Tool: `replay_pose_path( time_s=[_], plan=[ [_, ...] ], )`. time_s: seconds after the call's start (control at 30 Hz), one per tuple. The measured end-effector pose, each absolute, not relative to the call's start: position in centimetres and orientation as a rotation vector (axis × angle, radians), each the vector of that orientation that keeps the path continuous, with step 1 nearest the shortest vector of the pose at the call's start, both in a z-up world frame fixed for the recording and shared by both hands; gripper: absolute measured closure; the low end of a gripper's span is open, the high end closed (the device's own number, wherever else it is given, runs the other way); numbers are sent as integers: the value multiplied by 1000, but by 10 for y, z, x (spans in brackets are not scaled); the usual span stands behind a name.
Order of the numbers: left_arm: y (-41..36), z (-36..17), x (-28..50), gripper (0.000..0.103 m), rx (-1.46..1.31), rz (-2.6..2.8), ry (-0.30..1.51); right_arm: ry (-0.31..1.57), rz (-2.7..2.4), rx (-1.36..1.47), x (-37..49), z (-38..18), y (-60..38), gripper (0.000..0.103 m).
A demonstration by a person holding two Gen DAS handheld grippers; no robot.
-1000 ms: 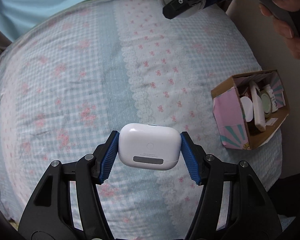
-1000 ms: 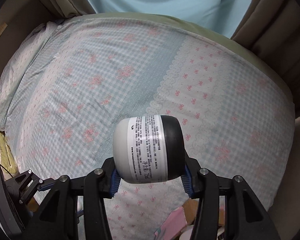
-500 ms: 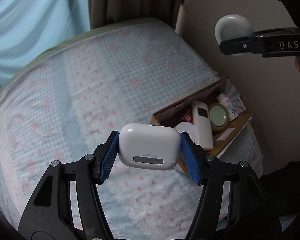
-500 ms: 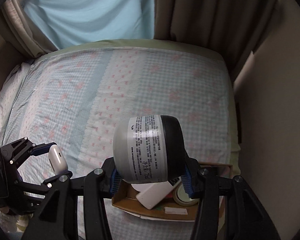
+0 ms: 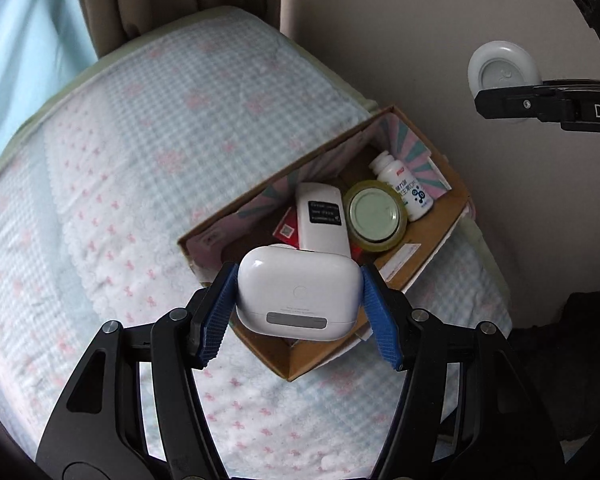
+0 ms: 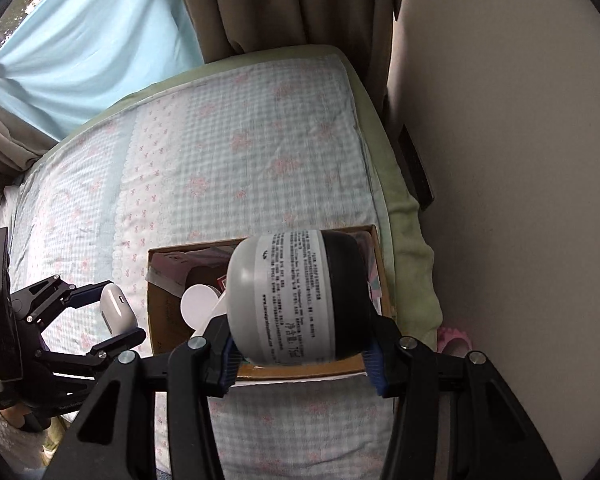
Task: Organize rigid objects
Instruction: 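Lift and carry the earbud case and small jar over the box, then open both tools to drop the earbud case and small jar into the box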
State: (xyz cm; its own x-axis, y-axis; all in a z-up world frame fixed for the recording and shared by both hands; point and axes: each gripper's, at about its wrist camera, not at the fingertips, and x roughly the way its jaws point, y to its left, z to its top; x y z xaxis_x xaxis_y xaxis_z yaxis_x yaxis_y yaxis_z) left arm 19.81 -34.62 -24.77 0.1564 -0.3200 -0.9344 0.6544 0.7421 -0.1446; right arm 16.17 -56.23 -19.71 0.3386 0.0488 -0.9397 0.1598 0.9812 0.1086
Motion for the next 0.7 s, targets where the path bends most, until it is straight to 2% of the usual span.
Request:
replay_pose_path(
  time_s=[0.53,0.7],
  plan=[
    [-349,-326,193,45,398,-585,1297,1311,-94,281,190,-327,-586,57],
    [-348,-341,186,45,433,-574,1303,1337,-108,293,196,-352,-588,57]
  ],
)
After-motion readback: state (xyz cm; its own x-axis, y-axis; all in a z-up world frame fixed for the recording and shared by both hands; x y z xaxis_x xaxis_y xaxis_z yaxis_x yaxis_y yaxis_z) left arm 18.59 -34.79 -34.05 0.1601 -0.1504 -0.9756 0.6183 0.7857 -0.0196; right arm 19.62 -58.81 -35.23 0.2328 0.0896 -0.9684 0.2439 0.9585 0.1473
